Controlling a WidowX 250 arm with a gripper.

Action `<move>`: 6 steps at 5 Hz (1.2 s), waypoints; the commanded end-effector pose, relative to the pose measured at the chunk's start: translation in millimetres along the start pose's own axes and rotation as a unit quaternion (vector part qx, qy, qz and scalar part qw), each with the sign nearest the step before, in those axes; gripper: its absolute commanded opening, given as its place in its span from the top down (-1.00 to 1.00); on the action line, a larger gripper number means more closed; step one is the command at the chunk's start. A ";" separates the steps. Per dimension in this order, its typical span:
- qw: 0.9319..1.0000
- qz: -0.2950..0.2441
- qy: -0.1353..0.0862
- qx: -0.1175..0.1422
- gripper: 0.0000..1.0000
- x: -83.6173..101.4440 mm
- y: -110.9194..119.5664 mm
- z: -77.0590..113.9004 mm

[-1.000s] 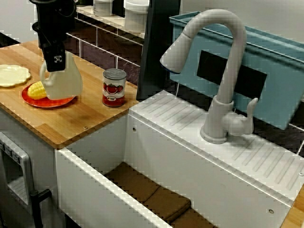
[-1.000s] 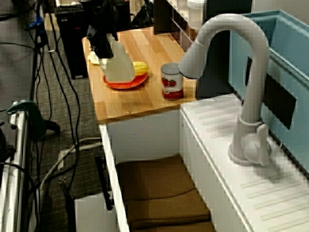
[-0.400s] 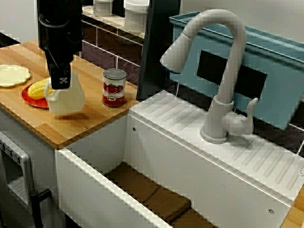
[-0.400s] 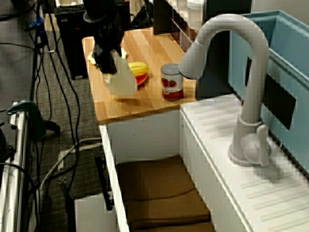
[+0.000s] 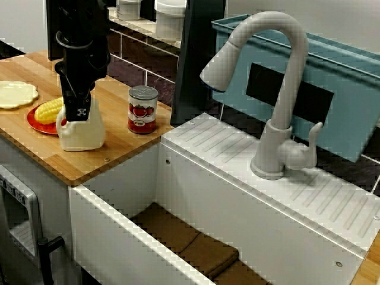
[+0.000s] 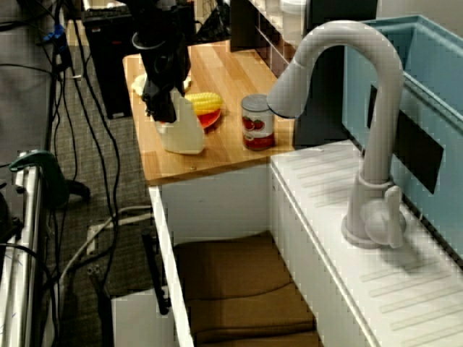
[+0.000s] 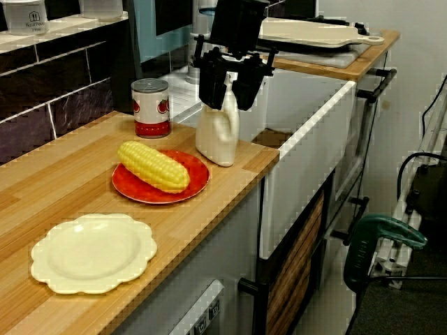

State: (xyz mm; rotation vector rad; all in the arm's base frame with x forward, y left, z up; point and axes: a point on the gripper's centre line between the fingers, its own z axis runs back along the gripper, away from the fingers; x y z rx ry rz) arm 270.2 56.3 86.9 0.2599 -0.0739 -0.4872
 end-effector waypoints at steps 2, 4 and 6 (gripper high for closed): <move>1.000 0.030 -0.001 0.004 -1.00 2.7 28.4 11.1; 0.999 0.045 -0.001 -0.024 -1.00 1.0 46.8 34.0; 0.997 0.056 0.003 -0.043 -1.00 -0.9 60.2 49.3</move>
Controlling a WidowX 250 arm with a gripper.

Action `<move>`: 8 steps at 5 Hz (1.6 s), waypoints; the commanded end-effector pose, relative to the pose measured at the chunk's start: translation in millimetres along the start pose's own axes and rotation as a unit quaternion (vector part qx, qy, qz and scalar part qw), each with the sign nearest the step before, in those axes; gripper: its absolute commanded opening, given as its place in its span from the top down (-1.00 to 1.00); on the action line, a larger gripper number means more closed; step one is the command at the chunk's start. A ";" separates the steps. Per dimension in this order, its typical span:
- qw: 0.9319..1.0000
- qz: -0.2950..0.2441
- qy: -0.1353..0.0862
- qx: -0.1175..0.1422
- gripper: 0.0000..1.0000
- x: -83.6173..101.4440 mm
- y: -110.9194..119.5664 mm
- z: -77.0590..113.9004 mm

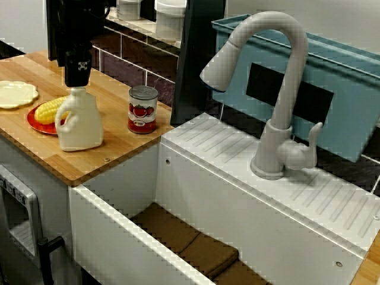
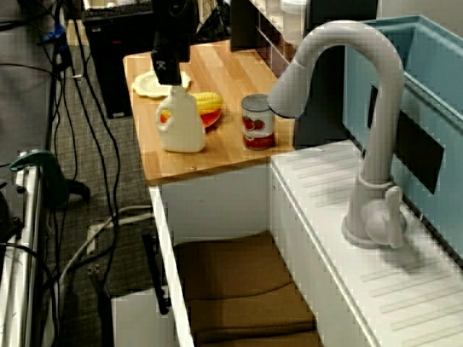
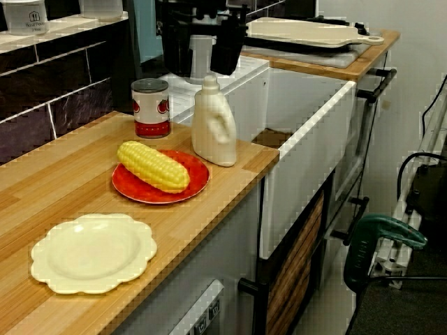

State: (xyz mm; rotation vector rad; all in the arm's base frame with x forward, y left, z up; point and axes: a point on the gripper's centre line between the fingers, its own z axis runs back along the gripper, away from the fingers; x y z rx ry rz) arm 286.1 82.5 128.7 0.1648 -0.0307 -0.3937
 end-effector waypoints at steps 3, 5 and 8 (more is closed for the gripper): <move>0.997 0.072 -0.018 0.013 -1.00 13.9 45.9 23.6; 0.992 0.117 -0.019 0.037 -1.00 47.0 17.3 -1.2; 0.991 0.128 -0.016 0.019 -1.00 67.7 2.9 -1.8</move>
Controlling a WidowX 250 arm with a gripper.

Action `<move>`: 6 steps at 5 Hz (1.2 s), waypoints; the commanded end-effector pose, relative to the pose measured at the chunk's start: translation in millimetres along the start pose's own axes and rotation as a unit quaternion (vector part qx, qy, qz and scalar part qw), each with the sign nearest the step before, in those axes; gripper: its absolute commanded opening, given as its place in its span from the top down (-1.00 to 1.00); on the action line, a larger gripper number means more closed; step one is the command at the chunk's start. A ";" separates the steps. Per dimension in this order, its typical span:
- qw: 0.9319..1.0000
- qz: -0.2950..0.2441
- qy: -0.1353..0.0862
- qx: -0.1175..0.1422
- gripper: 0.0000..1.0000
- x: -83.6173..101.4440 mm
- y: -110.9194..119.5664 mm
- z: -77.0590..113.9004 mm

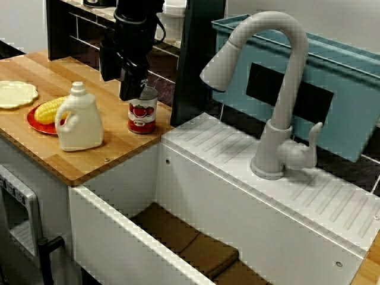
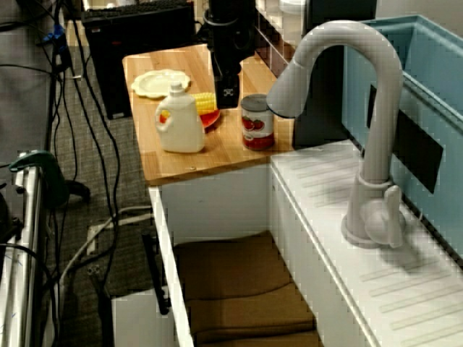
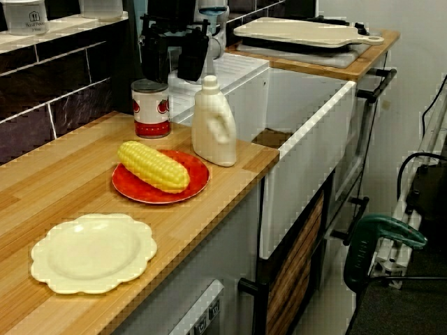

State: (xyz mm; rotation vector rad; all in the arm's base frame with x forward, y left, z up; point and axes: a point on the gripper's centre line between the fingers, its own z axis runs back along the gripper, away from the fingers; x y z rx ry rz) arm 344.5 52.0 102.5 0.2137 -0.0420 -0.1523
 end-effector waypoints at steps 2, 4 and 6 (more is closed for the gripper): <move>0.999 0.013 -0.016 -0.036 -1.00 19.5 11.4 16.4; 0.999 0.011 -0.021 -0.036 -1.00 29.2 20.8 9.3; 0.998 0.007 -0.027 -0.061 -1.00 21.4 19.8 20.0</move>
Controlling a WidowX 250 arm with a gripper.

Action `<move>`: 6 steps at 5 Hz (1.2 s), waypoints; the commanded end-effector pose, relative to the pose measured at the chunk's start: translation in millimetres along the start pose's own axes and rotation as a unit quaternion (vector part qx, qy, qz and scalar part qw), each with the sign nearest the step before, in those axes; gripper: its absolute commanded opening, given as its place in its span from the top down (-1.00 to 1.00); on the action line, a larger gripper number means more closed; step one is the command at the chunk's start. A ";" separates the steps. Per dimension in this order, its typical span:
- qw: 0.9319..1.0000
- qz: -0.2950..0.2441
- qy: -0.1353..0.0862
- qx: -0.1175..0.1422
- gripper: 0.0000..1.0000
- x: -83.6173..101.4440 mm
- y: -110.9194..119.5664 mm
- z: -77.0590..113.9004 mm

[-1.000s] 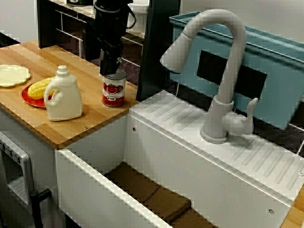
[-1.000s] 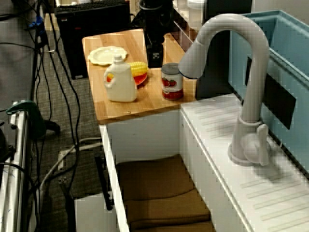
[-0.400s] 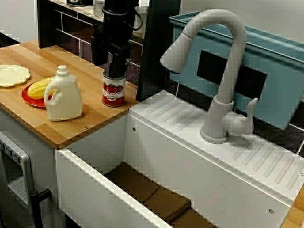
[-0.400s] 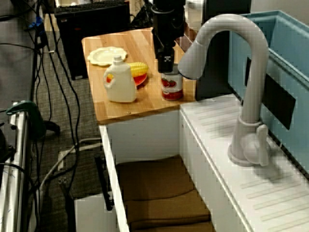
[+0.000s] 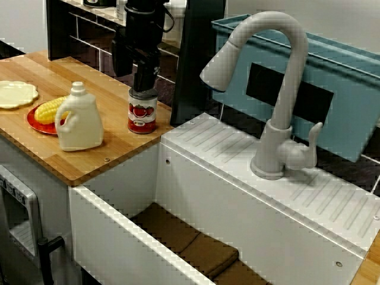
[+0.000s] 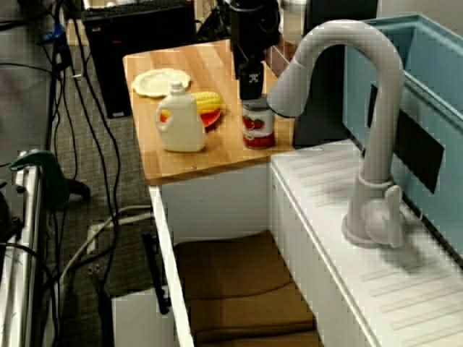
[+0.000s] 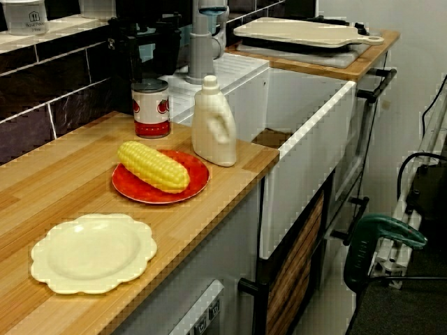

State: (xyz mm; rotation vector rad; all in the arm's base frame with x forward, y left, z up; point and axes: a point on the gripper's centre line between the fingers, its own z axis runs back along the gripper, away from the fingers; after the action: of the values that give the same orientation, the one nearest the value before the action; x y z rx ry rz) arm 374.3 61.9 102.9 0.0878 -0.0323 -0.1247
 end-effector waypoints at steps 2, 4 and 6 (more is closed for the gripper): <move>0.996 -0.048 -0.006 -0.070 -1.00 -17.4 -13.4 27.7; 0.989 -0.048 -0.006 -0.139 -1.00 -16.1 -13.7 48.2; 0.982 -0.030 -0.008 -0.188 -1.00 -5.7 -10.2 53.2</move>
State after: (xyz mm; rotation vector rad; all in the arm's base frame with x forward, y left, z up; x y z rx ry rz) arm 365.4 38.7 137.1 -0.3083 0.0348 -0.1839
